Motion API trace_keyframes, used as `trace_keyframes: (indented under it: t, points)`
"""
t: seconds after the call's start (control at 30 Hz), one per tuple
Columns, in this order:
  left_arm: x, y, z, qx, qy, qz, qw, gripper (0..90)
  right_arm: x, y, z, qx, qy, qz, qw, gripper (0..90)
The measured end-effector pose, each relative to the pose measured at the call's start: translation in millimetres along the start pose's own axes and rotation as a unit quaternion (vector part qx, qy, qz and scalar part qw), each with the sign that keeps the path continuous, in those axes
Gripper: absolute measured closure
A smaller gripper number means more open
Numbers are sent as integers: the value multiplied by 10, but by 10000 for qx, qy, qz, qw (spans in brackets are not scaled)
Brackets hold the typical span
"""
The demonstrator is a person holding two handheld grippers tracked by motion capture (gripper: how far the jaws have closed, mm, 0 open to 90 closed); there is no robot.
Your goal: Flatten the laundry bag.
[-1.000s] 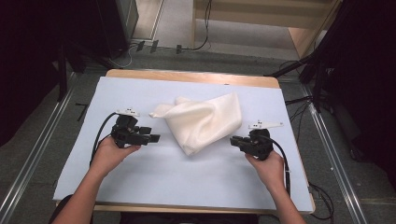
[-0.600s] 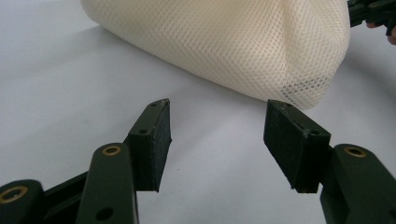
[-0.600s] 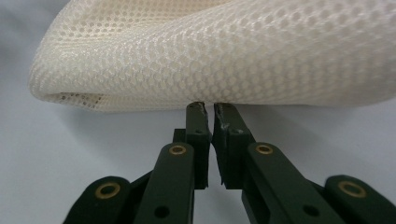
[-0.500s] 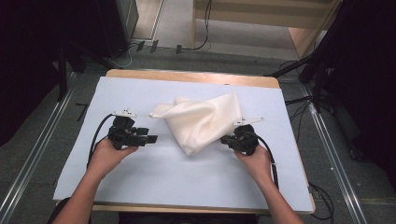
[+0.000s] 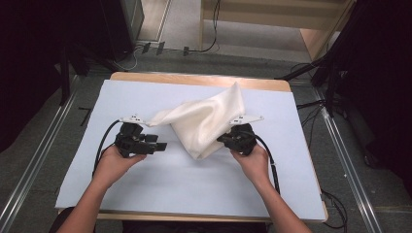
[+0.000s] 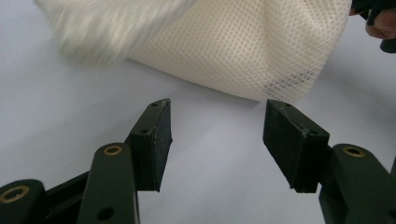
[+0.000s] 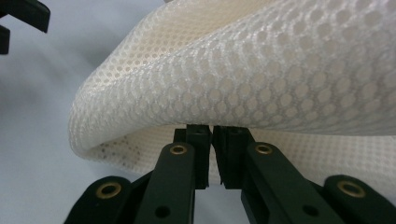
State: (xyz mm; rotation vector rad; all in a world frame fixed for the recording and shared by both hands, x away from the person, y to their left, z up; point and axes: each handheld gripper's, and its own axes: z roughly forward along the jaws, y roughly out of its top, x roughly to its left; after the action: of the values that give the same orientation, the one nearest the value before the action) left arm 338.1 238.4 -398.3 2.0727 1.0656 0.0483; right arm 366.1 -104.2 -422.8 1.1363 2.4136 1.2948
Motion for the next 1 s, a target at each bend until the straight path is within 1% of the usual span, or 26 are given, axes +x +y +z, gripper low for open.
trace_keyframes:
  t: [0.13,0.17,0.27,0.33,0.37,0.43,0.47,0.5,0.53,0.57,0.6,0.63,0.67,0.7,0.73,0.77,0.8,0.87,0.9,0.93,0.97,1.0]
  points:
    - [-42,20,-1,-23,-56,5,10000,431,79,64,37,-126,47,-70,9999,862]
    - [-56,27,-11,-20,-68,15,10000,434,93,72,40,-132,66,-40,9999,862]
    - [-88,54,-57,-21,-128,-12,9999,441,134,97,40,-185,118,-90,9997,863]
    - [-114,84,-134,-62,-118,60,9999,450,156,102,28,-213,133,-125,9996,862]
    - [-114,84,-134,-62,-118,60,9999,453,156,102,28,-213,133,-125,9996,862]
    - [-91,120,-248,-187,-67,-26,9998,454,170,108,10,-250,163,-119,9995,862]
    - [-91,120,-248,-187,-67,-26,9998,454,177,108,2,-257,150,-131,9995,862]
    - [-68,129,-283,-209,-12,-48,9998,454,182,109,-3,-279,175,-110,9994,862]
    - [-12,139,-341,-200,108,-99,9997,454,185,109,-9,-286,196,-105,9993,862]
    - [15,143,-365,-191,182,-141,9996,454,193,110,-17,-294,212,-89,9993,862]
    - [15,143,-365,-191,182,-141,9996,454,193,110,-17,-294,212,-89,9993,862]
    - [48,147,-393,-172,243,-145,9995,454,198,109,-21,-311,231,-80,9992,863]
    - [122,151,-450,-222,298,-224,9991,454,215,110,-28,-337,275,-74,9990,867]
    - [165,155,-477,-241,333,-272,9988,454,226,110,-28,-335,291,-91,9990,867]
    - [198,156,-498,-258,354,-295,9986,454,242,110,-25,-324,313,-83,9990,867]
    - [198,156,-498,-258,354,-295,9986,454,242,110,-25,-324,313,-83,9990,867]
    - [303,160,-555,-300,437,-386,9979,452,264,111,-20,-314,360,-121,9988,867]
    - [402,163,-604,-332,521,-445,9971,448,290,111,-16,-306,382,-135,9987,867]
    - [402,163,-604,-332,521,-445,9971,447,290,111,-16,-306,382,-135,9987,867]
    - [501,157,-652,-412,570,-559,9960,442,318,109,-13,-301,428,-147,9985,867]
    - [501,157,-652,-412,570,-559,9960,440,318,109,-13,-301,428,-147,9985,867]
    - [587,147,-693,-476,601,-682,9947,439,339,104,-9,-286,481,-167,9983,867]
